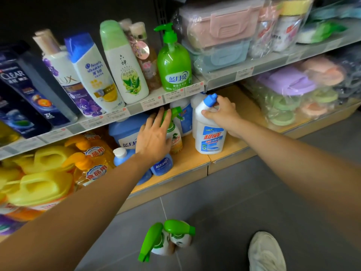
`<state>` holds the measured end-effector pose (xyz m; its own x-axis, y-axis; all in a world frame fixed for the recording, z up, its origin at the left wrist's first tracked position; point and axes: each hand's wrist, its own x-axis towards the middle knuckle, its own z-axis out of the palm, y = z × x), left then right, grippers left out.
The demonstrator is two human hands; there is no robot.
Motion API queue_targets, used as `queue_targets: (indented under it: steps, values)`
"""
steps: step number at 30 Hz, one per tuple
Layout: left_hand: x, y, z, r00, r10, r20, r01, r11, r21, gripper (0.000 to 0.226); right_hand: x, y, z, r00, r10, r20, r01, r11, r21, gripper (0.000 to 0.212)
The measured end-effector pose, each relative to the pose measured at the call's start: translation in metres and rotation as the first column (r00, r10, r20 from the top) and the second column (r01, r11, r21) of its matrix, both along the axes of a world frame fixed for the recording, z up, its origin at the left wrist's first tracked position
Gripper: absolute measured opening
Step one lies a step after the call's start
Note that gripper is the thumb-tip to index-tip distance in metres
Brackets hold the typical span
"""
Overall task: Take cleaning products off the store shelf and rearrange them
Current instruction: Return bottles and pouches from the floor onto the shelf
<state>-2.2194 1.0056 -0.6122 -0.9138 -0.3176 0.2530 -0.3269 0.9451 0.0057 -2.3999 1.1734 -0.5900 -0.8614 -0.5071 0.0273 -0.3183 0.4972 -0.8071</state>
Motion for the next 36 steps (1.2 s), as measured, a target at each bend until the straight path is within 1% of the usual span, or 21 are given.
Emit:
queue_targets:
  steps: [1, 3, 4, 5, 6, 7, 9, 10, 11, 13, 15, 17, 19, 21, 24, 25, 27, 29, 31, 34, 36]
  values:
    - [0.001, -0.002, 0.001, 1.000, 0.005, 0.021, -0.006, 1.000, 0.020, 0.091, 0.009, 0.003, 0.002, 0.998, -0.049, -0.026, 0.049, 0.999, -0.006, 0.057]
    - [0.004, -0.006, 0.005, 0.998, -0.020, 0.058, 0.016, 0.997, 0.072, 0.092, 0.040, 0.011, 0.000, 0.988, -0.151, -0.034, 0.147, 0.984, -0.099, 0.059]
    - [0.007, -0.007, 0.007, 0.996, -0.047, 0.073, 0.042, 0.996, 0.081, 0.091, 0.061, 0.017, -0.005, 0.988, -0.146, -0.041, 0.139, 0.980, -0.145, 0.056]
    - [0.011, -0.007, 0.009, 0.994, -0.079, 0.079, 0.072, 0.994, 0.085, 0.088, 0.084, 0.022, -0.012, 0.996, -0.071, -0.050, 0.063, 0.987, -0.150, 0.051]
    - [0.019, -0.006, 0.011, 0.991, -0.113, 0.075, 0.105, 0.989, 0.100, 0.083, 0.106, 0.029, -0.019, 0.997, 0.068, -0.043, -0.072, 0.991, -0.112, 0.045]
    - [0.029, -0.003, 0.013, 0.987, -0.147, 0.064, 0.138, 0.982, 0.130, 0.075, 0.126, 0.035, -0.027, 0.971, 0.240, -0.003, -0.240, 0.970, -0.041, 0.041]
    - [0.058, 0.007, 0.011, 0.976, -0.214, 0.037, 0.203, 0.958, 0.203, 0.056, 0.162, 0.046, -0.040, 0.835, 0.529, 0.152, -0.547, 0.827, 0.129, 0.044]
    - [0.075, 0.012, 0.008, 0.971, -0.239, 0.021, 0.228, 0.946, 0.229, 0.047, 0.176, 0.050, -0.048, 0.764, 0.611, 0.207, -0.644, 0.736, 0.210, 0.051]
    - [0.094, 0.018, 0.002, 0.970, -0.243, 0.006, 0.234, 0.939, 0.251, 0.040, 0.188, 0.053, -0.055, 0.714, 0.664, 0.224, -0.698, 0.652, 0.295, 0.059]
    - [0.130, 0.028, -0.012, 0.977, -0.211, 0.007, 0.200, 0.936, 0.290, 0.031, 0.209, 0.056, -0.070, 0.669, 0.715, 0.204, -0.708, 0.529, 0.467, 0.074]
    - [0.161, 0.038, -0.027, 0.982, -0.163, 0.095, 0.122, 0.934, 0.337, 0.032, 0.225, 0.057, -0.082, 0.658, 0.730, 0.186, -0.678, 0.466, 0.568, 0.069]
    - [0.182, 0.048, -0.043, 0.949, -0.100, 0.300, -0.024, 0.923, 0.383, 0.043, 0.233, 0.056, -0.091, 0.676, 0.722, 0.146, -0.645, 0.484, 0.591, 0.053]
    - [0.197, 0.057, -0.058, 0.867, -0.059, 0.494, -0.155, 0.912, 0.380, 0.055, 0.236, 0.053, -0.098, 0.707, 0.698, 0.114, -0.611, 0.521, 0.596, 0.042]
    - [0.206, 0.064, -0.070, 0.807, -0.045, 0.589, -0.218, 0.904, 0.367, 0.060, 0.233, 0.051, -0.099, 0.730, 0.671, 0.130, -0.601, 0.541, 0.588, 0.043]
    - [0.211, 0.071, -0.081, 0.816, 0.011, 0.578, -0.293, 0.870, 0.397, 0.058, 0.224, 0.053, -0.099, 0.701, 0.674, 0.234, -0.638, 0.446, 0.627, 0.052]
    - [0.210, 0.072, -0.082, 0.828, 0.030, 0.559, -0.311, 0.855, 0.414, 0.055, 0.222, 0.054, -0.100, 0.687, 0.684, 0.247, -0.648, 0.422, 0.634, 0.049]
    - [0.210, 0.072, -0.083, 0.846, 0.048, 0.531, -0.325, 0.836, 0.441, 0.047, 0.224, 0.053, -0.103, 0.672, 0.700, 0.242, -0.661, 0.420, 0.622, 0.036]
    - [0.211, 0.069, -0.082, 0.855, 0.038, 0.517, -0.305, 0.843, 0.443, 0.041, 0.225, 0.052, -0.105, 0.682, 0.697, 0.224, -0.656, 0.448, 0.607, 0.022]
    - [0.213, 0.065, -0.080, 0.865, 0.022, 0.501, -0.276, 0.855, 0.440, 0.037, 0.219, 0.054, -0.097, 0.708, 0.674, 0.212, -0.644, 0.491, 0.587, 0.016]
    - [0.211, 0.056, -0.067, 0.899, -0.019, 0.437, -0.190, 0.883, 0.429, 0.035, 0.194, 0.058, -0.066, 0.785, 0.599, 0.159, -0.588, 0.637, 0.499, 0.015]
    - [0.204, 0.052, -0.051, 0.931, -0.056, 0.361, -0.109, 0.901, 0.419, 0.037, 0.174, 0.057, -0.034, 0.818, 0.571, 0.078, -0.541, 0.715, 0.442, 0.018]
